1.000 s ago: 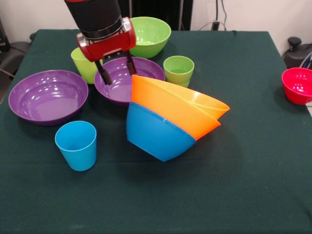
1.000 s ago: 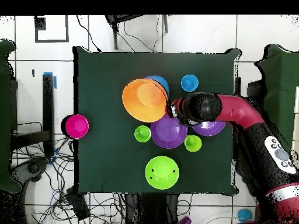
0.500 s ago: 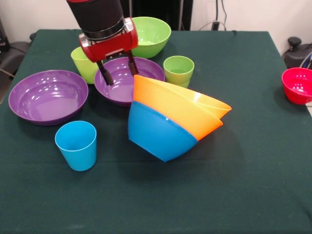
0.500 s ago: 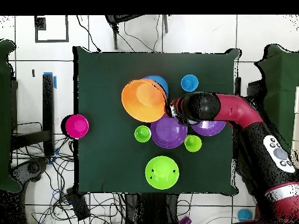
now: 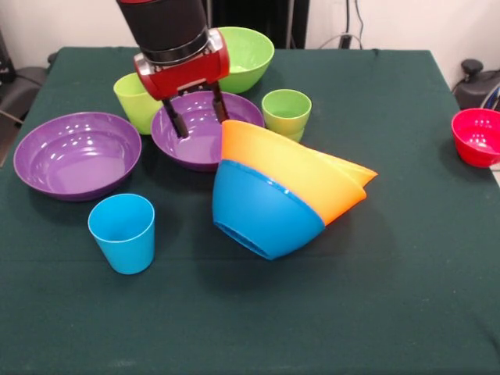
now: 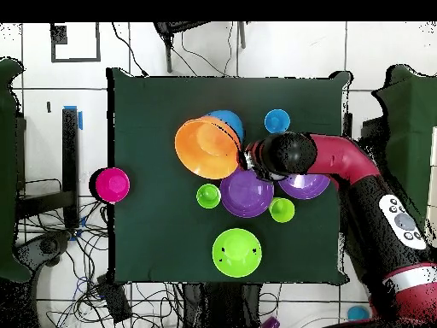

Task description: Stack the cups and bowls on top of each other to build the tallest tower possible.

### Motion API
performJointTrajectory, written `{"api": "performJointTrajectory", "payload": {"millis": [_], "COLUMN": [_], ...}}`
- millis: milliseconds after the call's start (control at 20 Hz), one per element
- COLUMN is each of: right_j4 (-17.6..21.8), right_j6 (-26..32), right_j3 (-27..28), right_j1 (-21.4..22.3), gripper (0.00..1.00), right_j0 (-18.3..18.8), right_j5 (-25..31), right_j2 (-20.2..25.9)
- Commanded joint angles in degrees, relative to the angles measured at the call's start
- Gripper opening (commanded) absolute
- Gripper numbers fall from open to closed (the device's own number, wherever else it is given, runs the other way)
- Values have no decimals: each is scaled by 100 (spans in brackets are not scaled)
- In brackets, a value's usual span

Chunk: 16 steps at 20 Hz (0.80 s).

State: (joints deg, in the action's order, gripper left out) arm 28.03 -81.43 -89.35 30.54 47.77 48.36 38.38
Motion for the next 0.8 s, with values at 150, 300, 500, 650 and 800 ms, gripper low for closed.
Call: {"api": "performJointTrajectory", "payload": {"millis": [150,300,500,650,800], "right_j4": [-185,-332,-545,-661,-654], "right_j6": [-2065,-2535,-3230,-3596,-3751], "right_j3": [-280,-330,-338,-287,-202], "right_j1": [162,171,138,120,79], "gripper": [100,100,100,100,100], "right_j0": [-1018,-1362,-1874,-2196,-2406], "right_j5": [-989,-1266,-1699,-1886,-1947], "right_j2": [-641,-839,-1148,-1345,-1473]}}
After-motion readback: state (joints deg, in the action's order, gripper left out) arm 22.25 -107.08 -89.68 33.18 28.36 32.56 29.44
